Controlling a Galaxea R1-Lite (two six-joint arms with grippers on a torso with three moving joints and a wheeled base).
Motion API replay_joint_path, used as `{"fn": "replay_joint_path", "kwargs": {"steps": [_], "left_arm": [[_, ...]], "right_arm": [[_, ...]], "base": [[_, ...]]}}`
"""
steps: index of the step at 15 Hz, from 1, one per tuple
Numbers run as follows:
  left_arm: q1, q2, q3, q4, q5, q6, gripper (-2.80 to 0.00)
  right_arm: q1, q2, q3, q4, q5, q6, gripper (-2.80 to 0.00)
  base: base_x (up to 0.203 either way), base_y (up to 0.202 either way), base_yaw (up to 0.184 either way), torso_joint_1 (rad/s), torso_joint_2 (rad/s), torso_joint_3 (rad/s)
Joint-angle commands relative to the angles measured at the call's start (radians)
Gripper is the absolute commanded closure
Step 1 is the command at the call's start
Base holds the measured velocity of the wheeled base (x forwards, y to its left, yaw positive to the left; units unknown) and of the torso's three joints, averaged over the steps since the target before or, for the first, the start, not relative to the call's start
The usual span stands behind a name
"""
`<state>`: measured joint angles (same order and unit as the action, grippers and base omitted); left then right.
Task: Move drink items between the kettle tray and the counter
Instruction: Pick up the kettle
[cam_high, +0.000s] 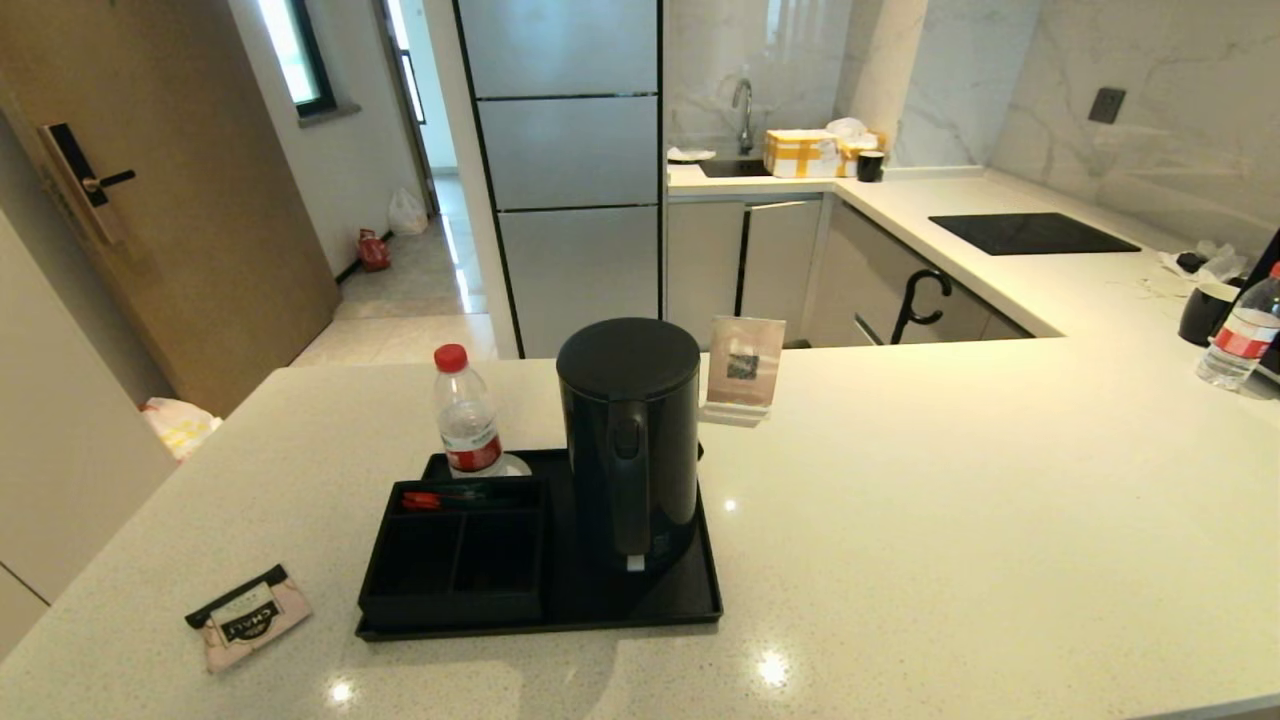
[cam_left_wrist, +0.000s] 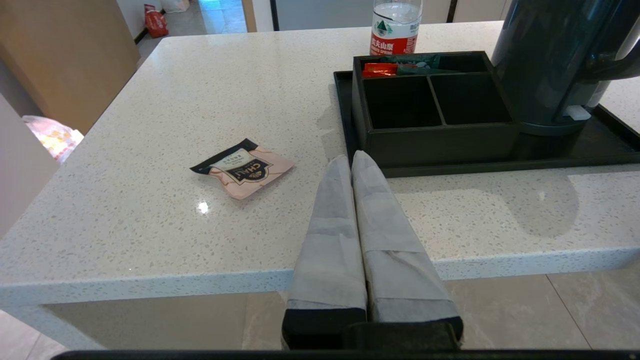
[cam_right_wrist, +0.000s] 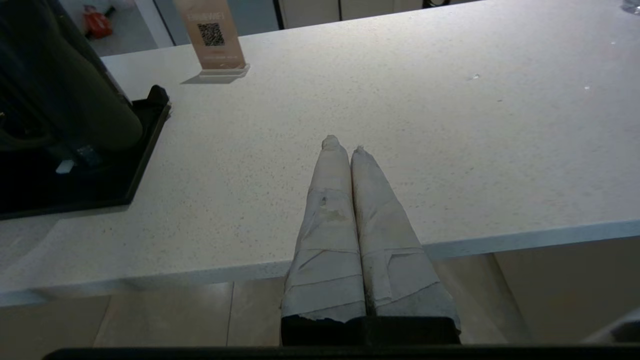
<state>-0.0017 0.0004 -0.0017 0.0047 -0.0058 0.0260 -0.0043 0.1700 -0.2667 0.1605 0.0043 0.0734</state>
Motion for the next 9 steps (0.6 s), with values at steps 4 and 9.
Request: {"fn": "replay_joint_path", "kwargs": {"steps": [4, 9], "left_arm": [[0.0, 0.0, 0.0, 0.0, 0.0, 0.0, 0.0], [0.0, 0.0, 0.0, 0.0, 0.0, 0.0, 0.0]], "right_arm": [[0.003, 0.184, -0.271, 0.292, -0.058, -0.018, 0.0], [0.003, -0.169, -0.32, 0.541, -0.203, -0.034, 0.0]], "base": [[0.0, 0.0, 0.0, 0.0, 0.0, 0.0], [0.0, 0.0, 0.0, 0.0, 0.0, 0.0]]}}
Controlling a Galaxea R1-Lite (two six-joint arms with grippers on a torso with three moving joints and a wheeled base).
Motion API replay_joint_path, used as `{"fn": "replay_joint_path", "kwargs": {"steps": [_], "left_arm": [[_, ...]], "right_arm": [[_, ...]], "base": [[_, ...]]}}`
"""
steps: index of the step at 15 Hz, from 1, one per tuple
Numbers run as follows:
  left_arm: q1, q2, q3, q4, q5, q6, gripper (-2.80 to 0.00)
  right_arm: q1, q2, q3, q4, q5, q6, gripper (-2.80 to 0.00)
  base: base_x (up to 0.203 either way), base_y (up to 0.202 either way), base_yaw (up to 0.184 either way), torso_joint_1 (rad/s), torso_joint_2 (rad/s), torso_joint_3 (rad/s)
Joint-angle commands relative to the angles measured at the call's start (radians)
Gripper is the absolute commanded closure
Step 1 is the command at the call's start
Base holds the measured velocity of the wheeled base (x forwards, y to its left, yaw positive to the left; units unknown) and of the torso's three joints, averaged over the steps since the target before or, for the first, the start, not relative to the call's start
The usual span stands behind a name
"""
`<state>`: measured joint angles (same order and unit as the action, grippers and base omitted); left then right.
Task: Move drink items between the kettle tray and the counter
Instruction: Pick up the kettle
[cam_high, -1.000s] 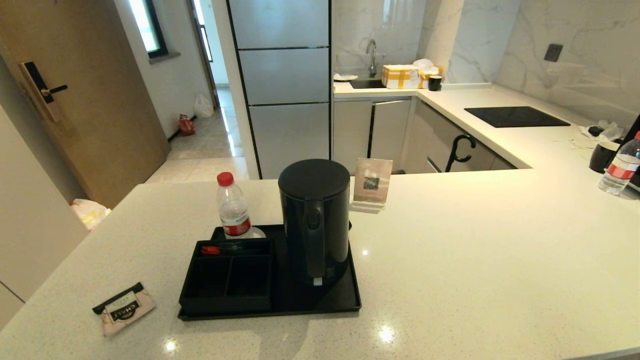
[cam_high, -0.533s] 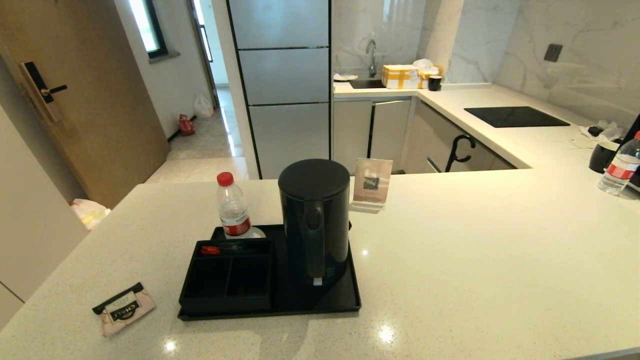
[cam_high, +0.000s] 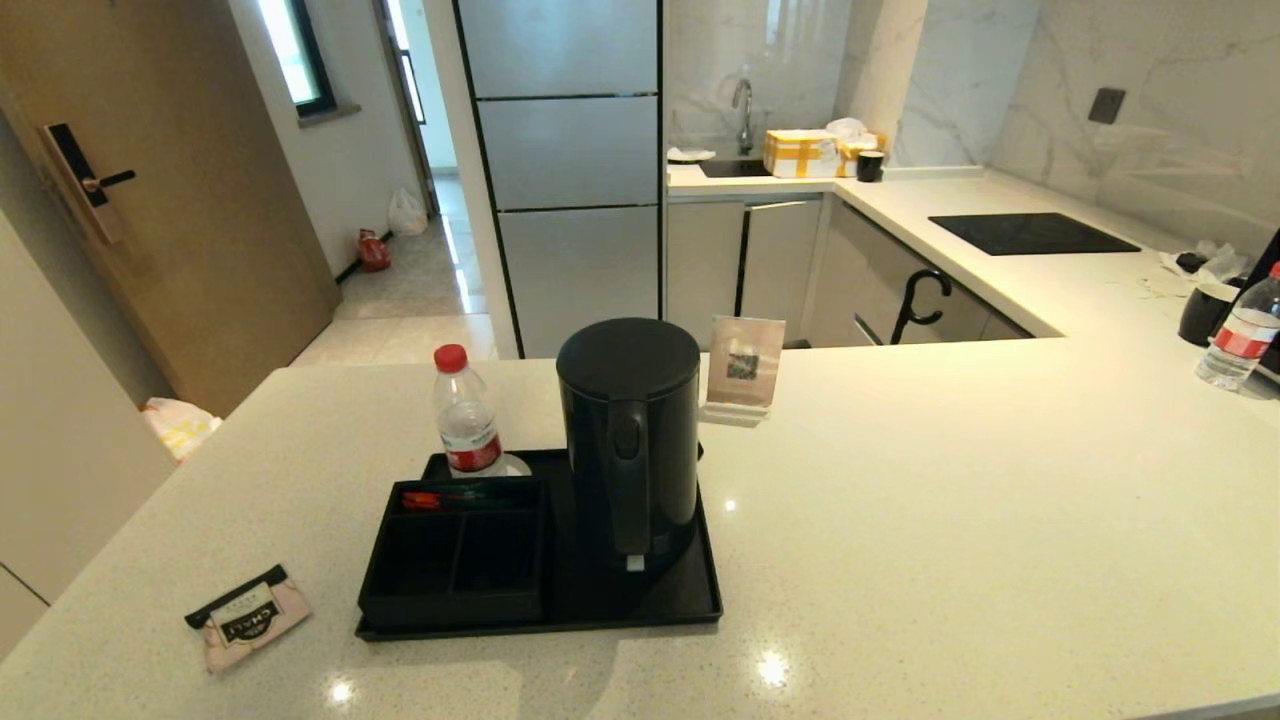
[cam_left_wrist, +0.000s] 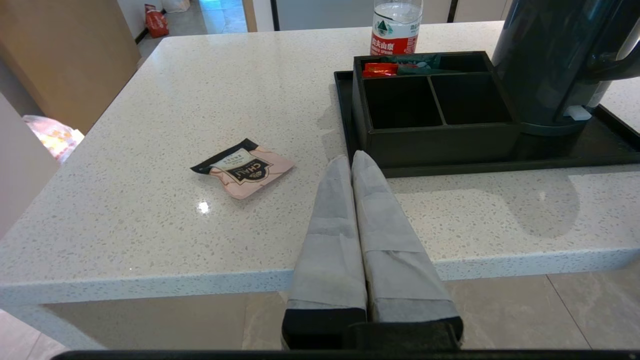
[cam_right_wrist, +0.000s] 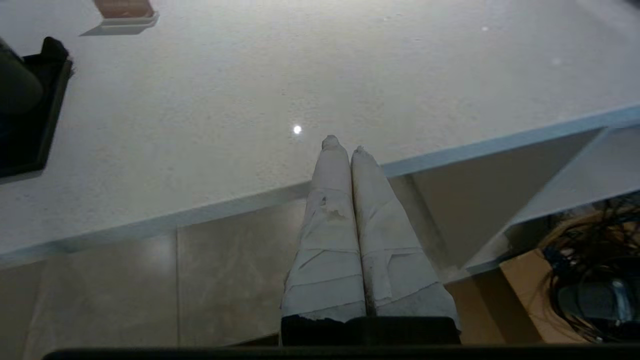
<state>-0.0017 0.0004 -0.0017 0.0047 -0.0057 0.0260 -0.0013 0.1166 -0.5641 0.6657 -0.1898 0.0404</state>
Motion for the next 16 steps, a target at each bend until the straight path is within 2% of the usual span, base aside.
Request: {"fn": "replay_joint_path", "kwargs": {"steps": [1, 4, 10, 12, 14, 16], "left_arm": [[0.002, 0.0, 0.0, 0.0, 0.0, 0.0, 0.0], [0.0, 0.0, 0.0, 0.0, 0.0, 0.0, 0.0], [0.0, 0.0, 0.0, 0.0, 0.0, 0.0, 0.0], [0.0, 0.0, 0.0, 0.0, 0.0, 0.0, 0.0], [0.0, 0.0, 0.0, 0.0, 0.0, 0.0, 0.0], [0.0, 0.0, 0.0, 0.0, 0.0, 0.0, 0.0]], "right_arm": [[0.0, -0.107, -0.043, 0.051, -0.011, -0.002, 0.0], [-0.005, 0.108, -0.091, 0.026, 0.032, -0.002, 0.0], [0.008, 0.665, -0.13, -0.241, 0.272, 0.062, 0.0], [0.044, 0.772, -0.134, -0.327, 0.359, 0.075, 0.0], [0.141, 0.927, -0.132, -0.405, 0.408, 0.083, 0.0], [0.224, 1.106, -0.129, -0.544, 0.438, 0.089, 0.0]], "base": [[0.0, 0.0, 0.0, 0.0, 0.0, 0.0], [0.0, 0.0, 0.0, 0.0, 0.0, 0.0], [0.0, 0.0, 0.0, 0.0, 0.0, 0.0], [0.0, 0.0, 0.0, 0.0, 0.0, 0.0], [0.0, 0.0, 0.0, 0.0, 0.0, 0.0], [0.0, 0.0, 0.0, 0.0, 0.0, 0.0]]}}
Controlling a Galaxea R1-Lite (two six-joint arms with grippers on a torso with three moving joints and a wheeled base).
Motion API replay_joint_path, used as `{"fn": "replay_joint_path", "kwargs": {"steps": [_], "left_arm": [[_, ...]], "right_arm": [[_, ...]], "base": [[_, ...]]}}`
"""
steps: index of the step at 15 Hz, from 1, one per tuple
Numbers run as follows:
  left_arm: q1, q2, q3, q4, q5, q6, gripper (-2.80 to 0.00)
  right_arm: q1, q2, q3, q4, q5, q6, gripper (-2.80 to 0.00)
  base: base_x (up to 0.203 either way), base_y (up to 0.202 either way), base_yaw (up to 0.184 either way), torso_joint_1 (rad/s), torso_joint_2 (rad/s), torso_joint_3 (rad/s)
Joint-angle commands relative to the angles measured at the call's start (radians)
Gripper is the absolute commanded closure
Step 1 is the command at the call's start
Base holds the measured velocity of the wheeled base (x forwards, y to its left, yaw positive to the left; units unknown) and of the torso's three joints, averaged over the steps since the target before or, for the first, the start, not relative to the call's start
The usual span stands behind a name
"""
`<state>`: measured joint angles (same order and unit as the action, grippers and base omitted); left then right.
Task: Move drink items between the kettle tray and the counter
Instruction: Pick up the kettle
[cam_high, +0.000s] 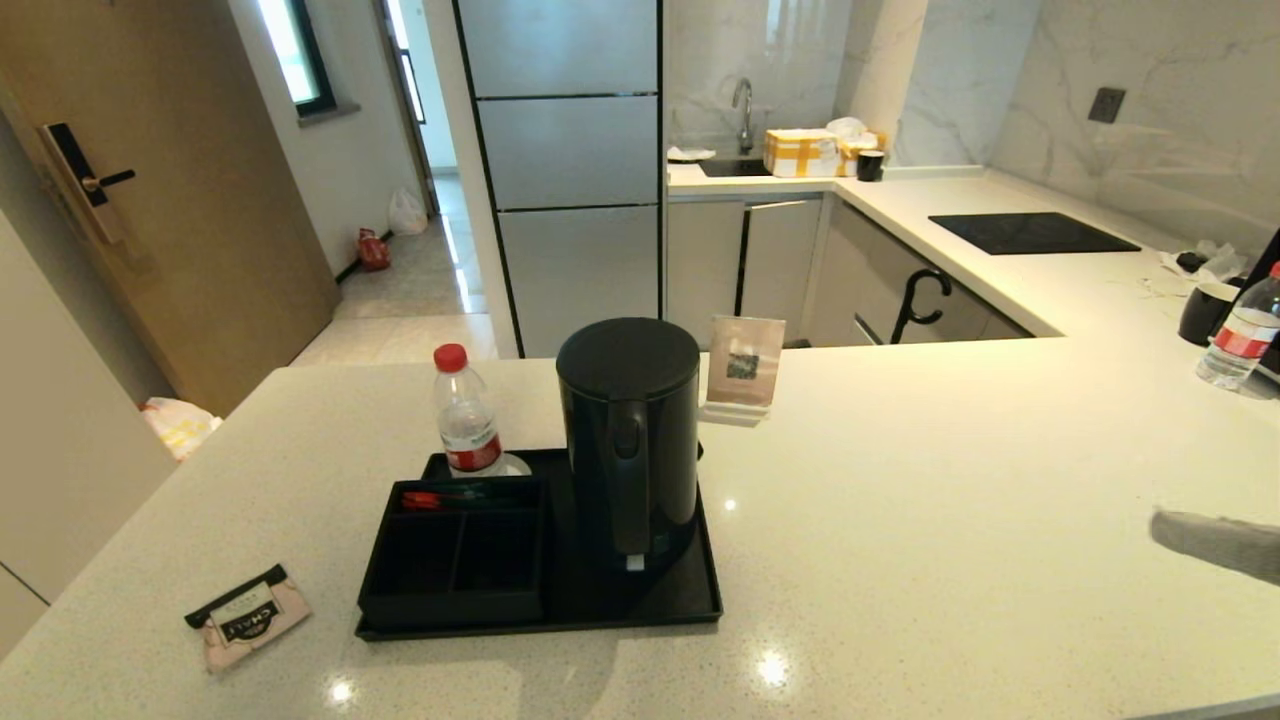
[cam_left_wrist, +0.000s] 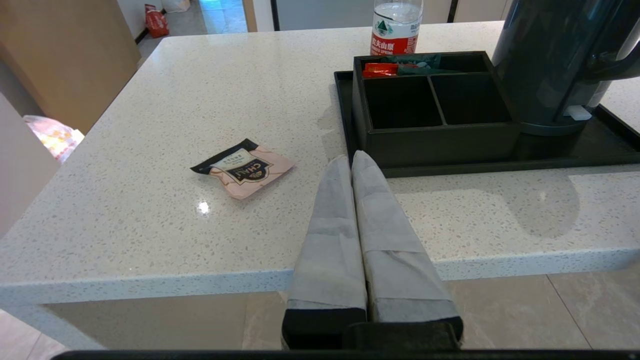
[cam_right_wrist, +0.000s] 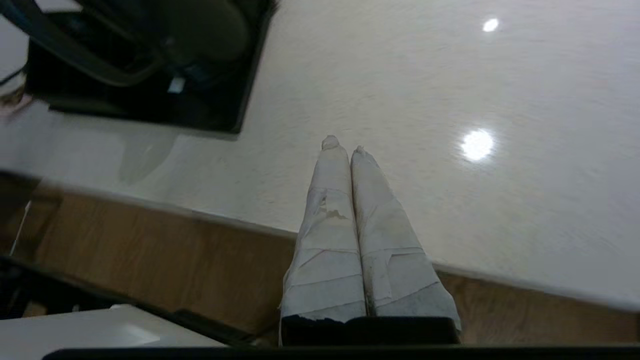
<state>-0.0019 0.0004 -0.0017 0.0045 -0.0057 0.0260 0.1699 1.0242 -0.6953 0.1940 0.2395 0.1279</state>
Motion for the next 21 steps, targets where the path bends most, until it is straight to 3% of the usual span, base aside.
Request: {"fn": "replay_joint_path", "kwargs": {"steps": [1, 2, 4, 8, 10, 11, 13, 14, 18, 21], "left_arm": [[0.0, 0.0, 0.0, 0.0, 0.0, 0.0, 0.0], [0.0, 0.0, 0.0, 0.0, 0.0, 0.0, 0.0], [0.0, 0.0, 0.0, 0.0, 0.0, 0.0, 0.0], [0.0, 0.0, 0.0, 0.0, 0.0, 0.0, 0.0], [0.0, 0.0, 0.0, 0.0, 0.0, 0.0, 0.0], [0.0, 0.0, 0.0, 0.0, 0.0, 0.0, 0.0], [0.0, 0.0, 0.0, 0.0, 0.0, 0.0, 0.0], [0.0, 0.0, 0.0, 0.0, 0.0, 0.0, 0.0], [0.0, 0.0, 0.0, 0.0, 0.0, 0.0, 0.0], [0.0, 0.0, 0.0, 0.0, 0.0, 0.0, 0.0]], "right_arm": [[0.084, 0.267, 0.004, -0.158, 0.02, 0.004, 0.0], [0.113, 0.3, 0.006, -0.23, 0.031, 0.006, 0.0], [0.121, 0.308, 0.009, -0.25, 0.042, 0.007, 0.0], [0.13, 0.545, 0.021, -0.434, 0.187, 0.007, 0.0], [0.132, 0.634, -0.002, -0.52, 0.422, 0.004, 0.0], [0.132, 0.648, -0.009, -0.552, 0.456, 0.002, 0.0], [0.134, 0.696, -0.009, -0.668, 0.635, -0.005, 0.0], [0.135, 0.716, -0.007, -0.719, 0.678, -0.009, -2.8], [0.201, 0.82, -0.022, -0.914, 0.702, -0.016, -2.8], [0.249, 0.841, -0.049, -0.935, 0.696, -0.019, -2.8]], "base": [[0.0, 0.0, 0.0, 0.0, 0.0, 0.0], [0.0, 0.0, 0.0, 0.0, 0.0, 0.0], [0.0, 0.0, 0.0, 0.0, 0.0, 0.0], [0.0, 0.0, 0.0, 0.0, 0.0, 0.0], [0.0, 0.0, 0.0, 0.0, 0.0, 0.0], [0.0, 0.0, 0.0, 0.0, 0.0, 0.0], [0.0, 0.0, 0.0, 0.0, 0.0, 0.0], [0.0, 0.0, 0.0, 0.0, 0.0, 0.0], [0.0, 0.0, 0.0, 0.0, 0.0, 0.0], [0.0, 0.0, 0.0, 0.0, 0.0, 0.0]]}}
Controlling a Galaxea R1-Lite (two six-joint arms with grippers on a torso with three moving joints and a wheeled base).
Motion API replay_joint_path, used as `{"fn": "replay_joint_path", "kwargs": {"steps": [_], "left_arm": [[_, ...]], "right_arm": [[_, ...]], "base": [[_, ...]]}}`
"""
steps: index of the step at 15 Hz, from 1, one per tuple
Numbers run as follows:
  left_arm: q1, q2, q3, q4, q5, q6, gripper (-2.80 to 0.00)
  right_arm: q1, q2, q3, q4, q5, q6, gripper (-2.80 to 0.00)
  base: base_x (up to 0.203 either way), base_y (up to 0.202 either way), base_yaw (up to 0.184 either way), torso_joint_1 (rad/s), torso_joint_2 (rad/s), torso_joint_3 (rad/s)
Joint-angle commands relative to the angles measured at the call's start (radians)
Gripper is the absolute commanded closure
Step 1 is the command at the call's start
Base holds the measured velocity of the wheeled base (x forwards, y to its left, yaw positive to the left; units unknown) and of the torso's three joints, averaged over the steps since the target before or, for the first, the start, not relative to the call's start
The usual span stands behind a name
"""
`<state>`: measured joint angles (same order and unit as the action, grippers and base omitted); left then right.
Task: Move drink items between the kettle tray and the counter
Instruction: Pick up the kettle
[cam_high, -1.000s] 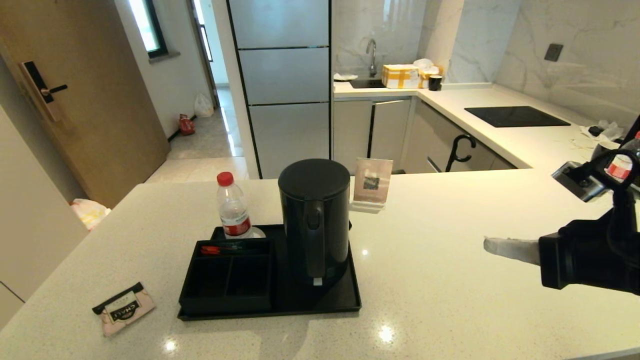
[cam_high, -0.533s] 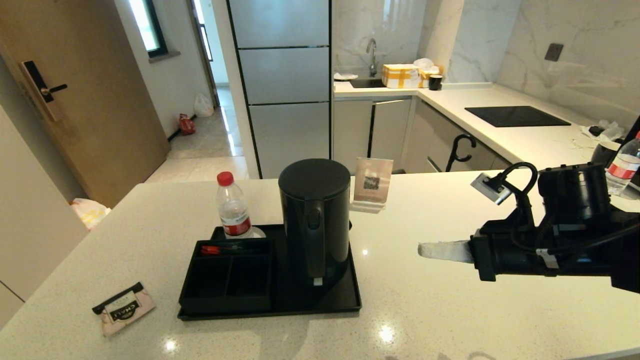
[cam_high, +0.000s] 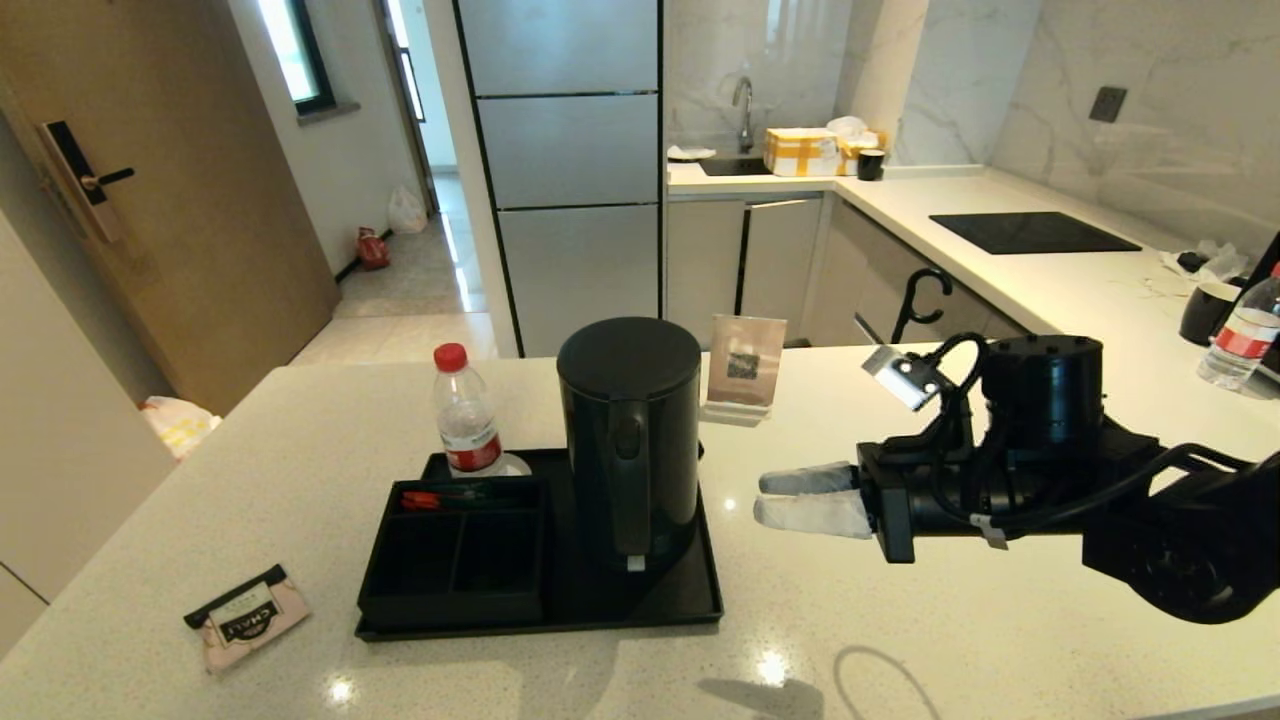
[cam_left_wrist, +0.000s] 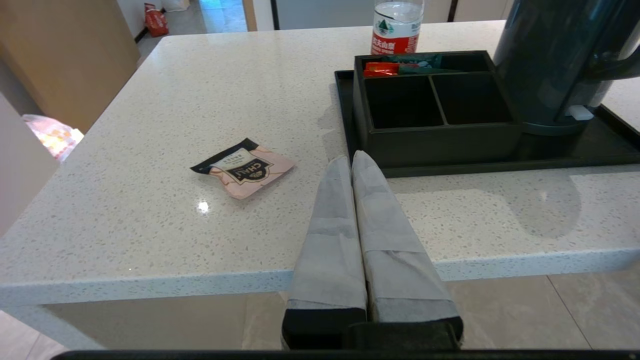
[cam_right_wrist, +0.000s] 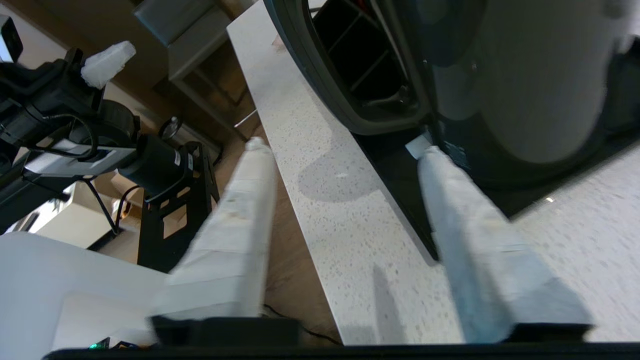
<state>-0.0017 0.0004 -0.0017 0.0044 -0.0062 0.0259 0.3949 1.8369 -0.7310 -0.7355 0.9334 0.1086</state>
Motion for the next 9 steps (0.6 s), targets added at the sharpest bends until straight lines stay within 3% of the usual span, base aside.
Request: {"fn": "replay_joint_path", "kwargs": {"steps": [1, 3, 9], "left_arm": [[0.0, 0.0, 0.0, 0.0, 0.0, 0.0, 0.0], [0.0, 0.0, 0.0, 0.0, 0.0, 0.0, 0.0], [0.0, -0.002, 0.0, 0.0, 0.0, 0.0, 0.0]], "right_arm": [[0.024, 0.028, -0.013, -0.005, 0.002, 0.0, -2.8], [0.024, 0.028, -0.013, -0.005, 0.002, 0.0, -2.8], [0.162, 0.054, -0.049, -0.044, -0.07, -0.072, -2.8]], "base": [[0.0, 0.0, 0.0, 0.0, 0.0, 0.0], [0.0, 0.0, 0.0, 0.0, 0.0, 0.0], [0.0, 0.0, 0.0, 0.0, 0.0, 0.0]]}}
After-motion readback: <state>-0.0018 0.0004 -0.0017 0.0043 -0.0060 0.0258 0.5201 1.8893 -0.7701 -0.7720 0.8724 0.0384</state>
